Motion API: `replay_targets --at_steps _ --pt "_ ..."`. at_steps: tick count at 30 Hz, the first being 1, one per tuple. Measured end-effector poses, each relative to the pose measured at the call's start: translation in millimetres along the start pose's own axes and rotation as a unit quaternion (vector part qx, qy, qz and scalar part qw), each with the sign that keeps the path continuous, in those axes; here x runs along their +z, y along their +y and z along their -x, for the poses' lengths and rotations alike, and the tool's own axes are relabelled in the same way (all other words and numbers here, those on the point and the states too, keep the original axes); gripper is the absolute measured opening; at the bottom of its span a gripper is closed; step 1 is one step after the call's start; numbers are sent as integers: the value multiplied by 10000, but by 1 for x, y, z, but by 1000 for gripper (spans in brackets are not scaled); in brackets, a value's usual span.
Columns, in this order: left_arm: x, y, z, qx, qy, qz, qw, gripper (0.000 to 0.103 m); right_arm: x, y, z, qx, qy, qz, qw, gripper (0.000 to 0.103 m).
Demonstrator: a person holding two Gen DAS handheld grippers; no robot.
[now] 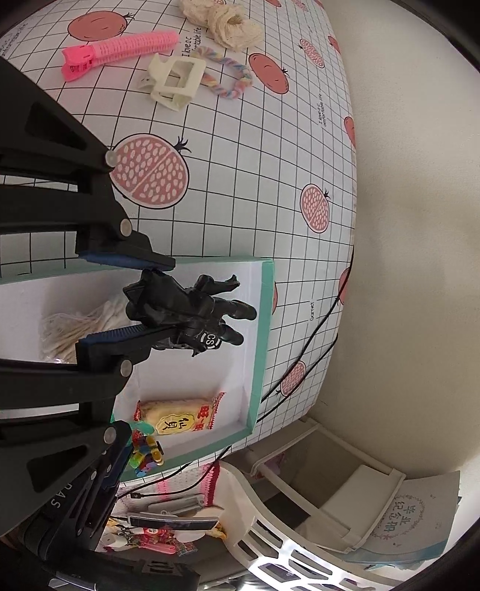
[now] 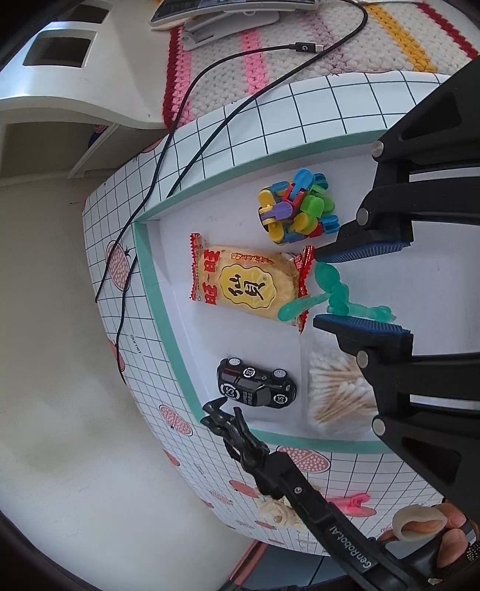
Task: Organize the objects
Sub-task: 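Lift the black figure and green toy and carry both over the tray, then lower both toys into the tray and open both grippers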
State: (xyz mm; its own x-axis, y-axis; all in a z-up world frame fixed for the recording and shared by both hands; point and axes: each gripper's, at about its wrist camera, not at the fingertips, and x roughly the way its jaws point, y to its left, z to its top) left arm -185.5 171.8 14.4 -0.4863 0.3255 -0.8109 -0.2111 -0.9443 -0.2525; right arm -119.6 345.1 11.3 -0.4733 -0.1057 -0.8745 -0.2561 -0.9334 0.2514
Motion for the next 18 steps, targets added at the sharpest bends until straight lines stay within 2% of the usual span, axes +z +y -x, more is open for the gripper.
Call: replay_targets --at_steps 10,18 --pt "-13 -4 -23 4 463 3 9989 30 -1 1 -6 -88 56 30 9999 30" --pt "-14 -6 -23 27 470 28 9989 30 0 0 -7 -108 67 -10 9999 31"
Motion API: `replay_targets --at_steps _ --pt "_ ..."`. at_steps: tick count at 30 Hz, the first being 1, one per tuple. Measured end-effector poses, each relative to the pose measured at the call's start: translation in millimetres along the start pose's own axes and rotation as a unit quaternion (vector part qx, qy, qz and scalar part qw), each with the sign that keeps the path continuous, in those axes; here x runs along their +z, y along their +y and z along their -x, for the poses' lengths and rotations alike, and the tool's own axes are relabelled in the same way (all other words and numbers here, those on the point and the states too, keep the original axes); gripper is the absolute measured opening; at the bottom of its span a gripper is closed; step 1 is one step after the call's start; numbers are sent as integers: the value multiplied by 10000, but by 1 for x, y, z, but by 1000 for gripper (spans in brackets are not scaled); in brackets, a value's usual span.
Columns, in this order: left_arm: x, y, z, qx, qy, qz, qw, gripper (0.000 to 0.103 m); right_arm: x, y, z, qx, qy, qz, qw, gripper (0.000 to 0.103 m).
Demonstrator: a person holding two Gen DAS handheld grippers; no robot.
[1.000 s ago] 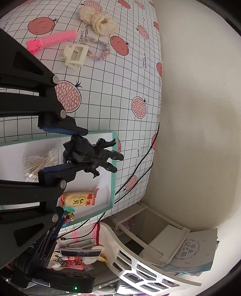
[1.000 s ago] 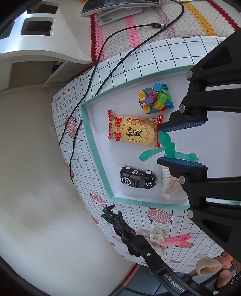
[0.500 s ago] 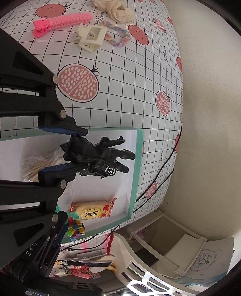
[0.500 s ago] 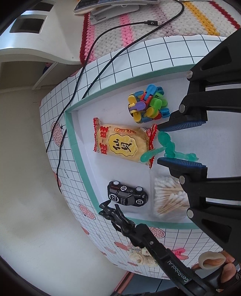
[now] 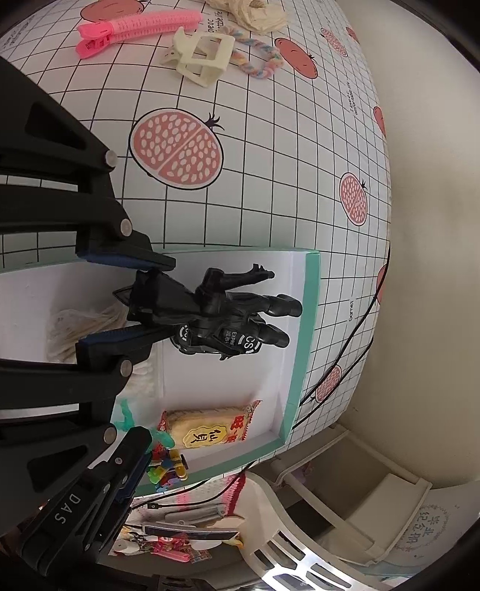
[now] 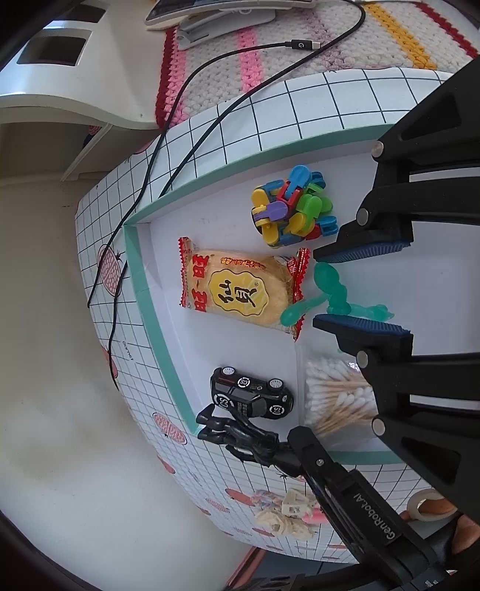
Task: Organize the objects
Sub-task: 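Lower both toys into the tray and open both grippers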
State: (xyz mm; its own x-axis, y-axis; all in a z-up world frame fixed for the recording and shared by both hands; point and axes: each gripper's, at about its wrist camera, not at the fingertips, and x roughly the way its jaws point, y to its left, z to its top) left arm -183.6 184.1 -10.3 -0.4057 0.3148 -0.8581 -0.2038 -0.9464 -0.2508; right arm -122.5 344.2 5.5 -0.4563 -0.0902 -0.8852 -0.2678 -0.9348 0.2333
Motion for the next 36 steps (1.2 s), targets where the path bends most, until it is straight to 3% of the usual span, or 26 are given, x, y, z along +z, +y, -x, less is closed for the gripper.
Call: replay_targets --at_steps 10,15,22,27,28,29,33,35,36 --pt "3 1 1 -193 196 60 9996 35 2 2 2 -119 32 65 9999 32" --pt "6 -1 9 -285 241 50 9993 45 3 4 6 -121 -26 94 9999 41" --pt "12 1 30 -216 28 30 9998 46 6 13 19 -114 -170 174 9996 41" --pt "14 13 35 38 -127 183 9997 49 5 19 19 -147 -183 257 9994 41" --pt "14 17 35 121 -155 249 9995 56 5 20 18 -162 -209 271 9993 44" --pt "14 21 35 215 -191 332 9990 62 5 20 18 -185 -244 285 9991 55" --pt "13 38 36 537 -281 590 9964 66 6 22 18 -175 -338 318 9988 72" --pt "13 46 36 750 -297 710 9942 74 6 23 17 -253 -389 324 9984 89" --pt "13 50 36 885 -287 768 9927 78 6 24 17 -274 -404 338 9982 91"
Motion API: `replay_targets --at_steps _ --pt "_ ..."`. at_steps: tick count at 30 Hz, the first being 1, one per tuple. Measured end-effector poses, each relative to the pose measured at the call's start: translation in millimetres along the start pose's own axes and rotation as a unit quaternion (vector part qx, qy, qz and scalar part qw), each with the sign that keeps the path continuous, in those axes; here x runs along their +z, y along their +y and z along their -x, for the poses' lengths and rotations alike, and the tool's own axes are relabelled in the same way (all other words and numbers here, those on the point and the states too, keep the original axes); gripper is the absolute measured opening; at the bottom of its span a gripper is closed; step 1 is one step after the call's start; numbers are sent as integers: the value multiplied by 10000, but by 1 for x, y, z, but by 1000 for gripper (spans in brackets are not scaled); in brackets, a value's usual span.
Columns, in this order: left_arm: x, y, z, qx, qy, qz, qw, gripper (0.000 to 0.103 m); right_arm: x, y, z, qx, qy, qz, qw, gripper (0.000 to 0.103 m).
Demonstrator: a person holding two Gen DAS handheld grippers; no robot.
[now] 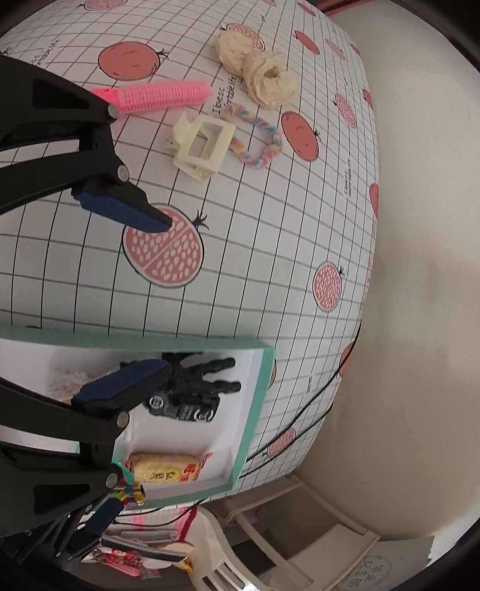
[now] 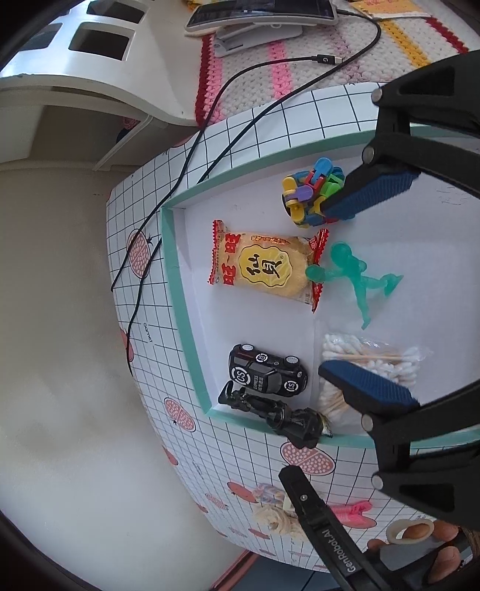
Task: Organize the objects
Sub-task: 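Lower both toys into the tray and open both grippers, then move both grippers back toward the pink roller and white clip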
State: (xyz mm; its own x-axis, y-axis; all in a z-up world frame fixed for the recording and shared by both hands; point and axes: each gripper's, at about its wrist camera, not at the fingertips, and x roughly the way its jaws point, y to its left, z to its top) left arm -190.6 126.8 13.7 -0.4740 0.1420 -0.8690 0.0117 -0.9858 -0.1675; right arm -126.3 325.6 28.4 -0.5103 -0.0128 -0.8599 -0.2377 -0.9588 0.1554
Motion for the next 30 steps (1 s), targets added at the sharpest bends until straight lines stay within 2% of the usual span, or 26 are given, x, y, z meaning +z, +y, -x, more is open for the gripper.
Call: replay_targets --at_steps 5,10,12,13,14,30 --pt "-1 17 -6 310 57 263 9992 80 0 1 -4 -24 -12 -17 10000 101" --pt "-2 22 -8 479 45 321 9983 81 1 0 -6 -65 -29 -59 10000 103" --pt "-2 22 -7 564 4 317 9979 89 1 0 -6 -84 -50 -73 9999 103" --pt "-2 22 -7 590 -30 327 9977 98 1 -1 -5 -83 -64 -91 9999 103" --pt "-2 22 -6 600 -64 332 9976 99 1 -2 -5 -82 -70 -109 9999 103" --pt "-2 29 -3 633 -99 321 9974 99 1 -1 -3 -191 -74 -205 9996 103"
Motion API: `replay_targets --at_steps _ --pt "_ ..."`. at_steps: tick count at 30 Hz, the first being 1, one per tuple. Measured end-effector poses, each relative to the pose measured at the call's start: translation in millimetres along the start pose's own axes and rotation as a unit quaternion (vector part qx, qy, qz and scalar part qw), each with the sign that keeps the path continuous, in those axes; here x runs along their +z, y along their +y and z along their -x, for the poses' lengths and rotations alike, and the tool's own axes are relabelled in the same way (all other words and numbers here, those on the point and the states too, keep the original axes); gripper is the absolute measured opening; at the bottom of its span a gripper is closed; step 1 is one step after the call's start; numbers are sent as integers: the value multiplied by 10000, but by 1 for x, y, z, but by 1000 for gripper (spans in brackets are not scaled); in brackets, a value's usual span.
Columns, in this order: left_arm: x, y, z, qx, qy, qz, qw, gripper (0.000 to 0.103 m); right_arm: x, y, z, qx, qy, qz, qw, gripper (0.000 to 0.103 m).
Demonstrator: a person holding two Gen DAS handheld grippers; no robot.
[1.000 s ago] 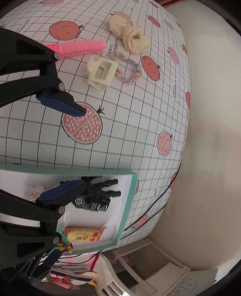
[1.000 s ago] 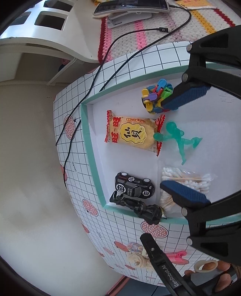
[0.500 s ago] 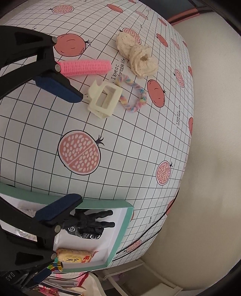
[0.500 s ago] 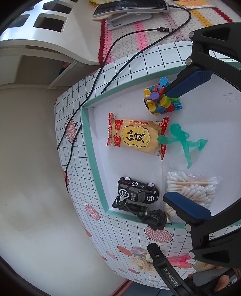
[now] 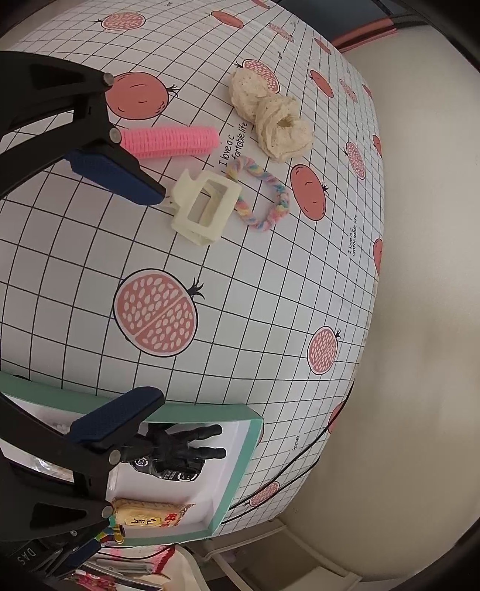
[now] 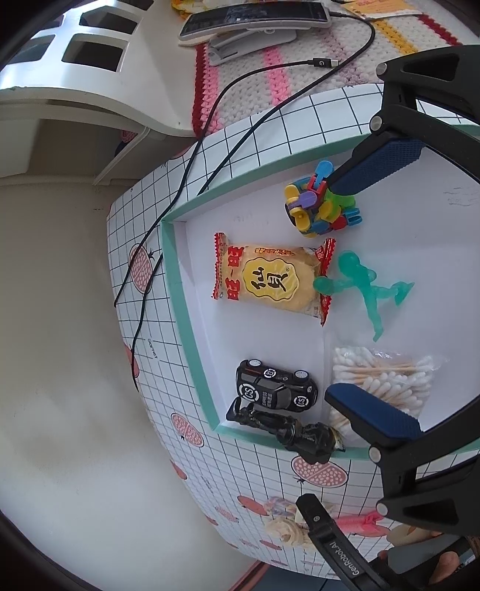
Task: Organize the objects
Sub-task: 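Move both grippers back toward the pink roller and white clip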
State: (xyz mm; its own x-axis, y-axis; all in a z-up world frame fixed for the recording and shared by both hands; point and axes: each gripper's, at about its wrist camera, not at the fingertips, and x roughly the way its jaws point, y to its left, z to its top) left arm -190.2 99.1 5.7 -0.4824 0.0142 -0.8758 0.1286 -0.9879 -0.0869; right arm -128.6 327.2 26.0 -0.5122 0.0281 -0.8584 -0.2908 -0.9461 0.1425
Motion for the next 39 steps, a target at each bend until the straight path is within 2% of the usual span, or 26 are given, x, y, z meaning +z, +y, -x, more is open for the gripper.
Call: replay_targets --at_steps 8,14,19,27,32,39 --pt "10 31 15 19 -138 26 9999 99 11 25 25 -9 -452 -181 9988 103" --pt "23 84 27 169 -298 305 9989 99 17 79 41 339 -822 -38 9960 103" --pt "32 133 30 317 -338 525 9975 99 12 129 34 595 -752 230 9951 103" --pt "35 194 29 469 -248 927 9943 99 0 183 11 905 -505 367 9939 103" --pt "31 205 21 349 -37 1135 9929 99 -4 210 0 909 -446 553 9933 103" --pt "38 210 9 128 134 1092 9938 99 -8 240 -24 805 -206 825 9931 103"
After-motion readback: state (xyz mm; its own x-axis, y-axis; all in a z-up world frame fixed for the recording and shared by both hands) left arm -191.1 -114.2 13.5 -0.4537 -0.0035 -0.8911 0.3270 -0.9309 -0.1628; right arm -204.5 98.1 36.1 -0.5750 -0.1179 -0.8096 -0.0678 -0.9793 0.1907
